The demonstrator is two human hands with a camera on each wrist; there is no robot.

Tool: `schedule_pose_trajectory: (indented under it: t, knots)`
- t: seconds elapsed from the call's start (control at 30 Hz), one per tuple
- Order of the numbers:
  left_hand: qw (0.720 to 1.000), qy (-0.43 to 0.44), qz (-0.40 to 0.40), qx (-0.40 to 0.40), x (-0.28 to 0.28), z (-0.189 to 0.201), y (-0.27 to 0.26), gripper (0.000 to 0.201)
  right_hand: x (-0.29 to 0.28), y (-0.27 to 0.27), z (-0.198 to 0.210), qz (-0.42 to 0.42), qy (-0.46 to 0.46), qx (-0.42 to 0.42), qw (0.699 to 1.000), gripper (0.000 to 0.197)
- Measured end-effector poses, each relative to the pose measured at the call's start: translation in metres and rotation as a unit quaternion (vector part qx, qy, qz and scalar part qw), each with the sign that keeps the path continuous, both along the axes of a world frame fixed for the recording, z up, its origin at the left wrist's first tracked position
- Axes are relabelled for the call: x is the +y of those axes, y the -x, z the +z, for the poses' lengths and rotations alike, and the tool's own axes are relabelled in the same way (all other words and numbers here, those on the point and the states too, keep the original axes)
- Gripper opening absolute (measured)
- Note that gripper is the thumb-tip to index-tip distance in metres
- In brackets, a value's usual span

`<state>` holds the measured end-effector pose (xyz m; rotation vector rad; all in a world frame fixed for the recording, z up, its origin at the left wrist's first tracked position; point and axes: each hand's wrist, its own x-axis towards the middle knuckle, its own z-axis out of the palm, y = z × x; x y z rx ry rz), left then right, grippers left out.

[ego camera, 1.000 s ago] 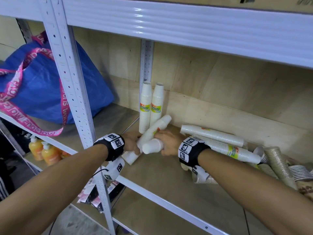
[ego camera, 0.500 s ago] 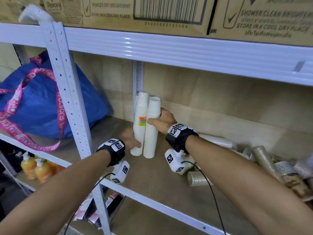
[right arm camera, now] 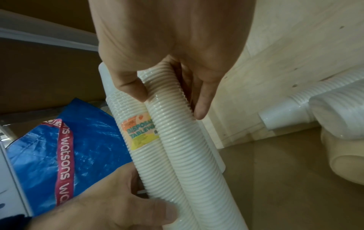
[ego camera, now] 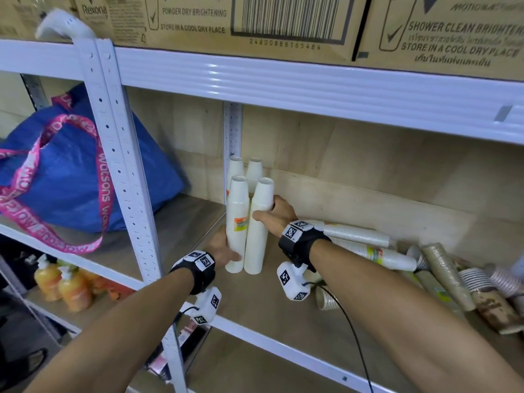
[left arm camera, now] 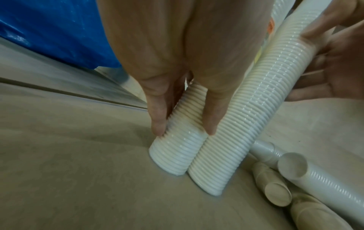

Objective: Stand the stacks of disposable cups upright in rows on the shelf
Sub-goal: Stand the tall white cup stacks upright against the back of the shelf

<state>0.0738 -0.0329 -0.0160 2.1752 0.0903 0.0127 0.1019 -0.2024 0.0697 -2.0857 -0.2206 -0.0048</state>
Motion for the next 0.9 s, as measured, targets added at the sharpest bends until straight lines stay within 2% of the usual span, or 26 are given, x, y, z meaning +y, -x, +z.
schedule_pose_trajectory:
  t: [0.13,0.27,0.33,0.43,0.5,0.63,0.77,0.9]
  knots:
    - [0.999,0.015,-0.029,-0.002,0.003,0.019,0.0,0.059,-0.002,-0.004,0.009,0.016,0.018,-0.003,1.0,0.047]
    - [0.998,0.048,-0.034,-0.011,0.015,0.055,-0.005,0.07,-0.005,-0.009,0.03,0.017,0.006,-0.037,0.999,0.045]
    - [0.999,0.03,-0.041,-0.016,0.022,0.079,-0.007,0.073,-0.005,-0.012,0.041,0.018,-0.016,-0.055,0.998,0.041]
    - [0.998,-0.004,-0.03,-0.048,0.03,0.109,-0.012,0.068,-0.003,-0.017,0.054,0.041,-0.003,-0.057,0.998,0.055]
    - [0.997,0.001,-0.018,-0.072,0.031,0.121,-0.014,0.064,-0.002,-0.018,0.058,0.058,0.023,-0.062,0.996,0.055]
    - [0.994,0.033,-0.019,-0.099,0.024,0.13,-0.015,0.049,0.003,-0.018,0.056,0.075,0.054,-0.085,0.992,0.039]
    - [0.993,0.046,-0.024,-0.107,0.019,0.127,-0.015,0.036,0.001,-0.02,0.054,0.051,0.055,-0.105,0.992,0.027]
    - [0.993,0.049,-0.051,-0.096,0.013,0.134,-0.014,0.028,-0.004,-0.022,0.052,0.011,0.073,-0.114,0.991,0.033]
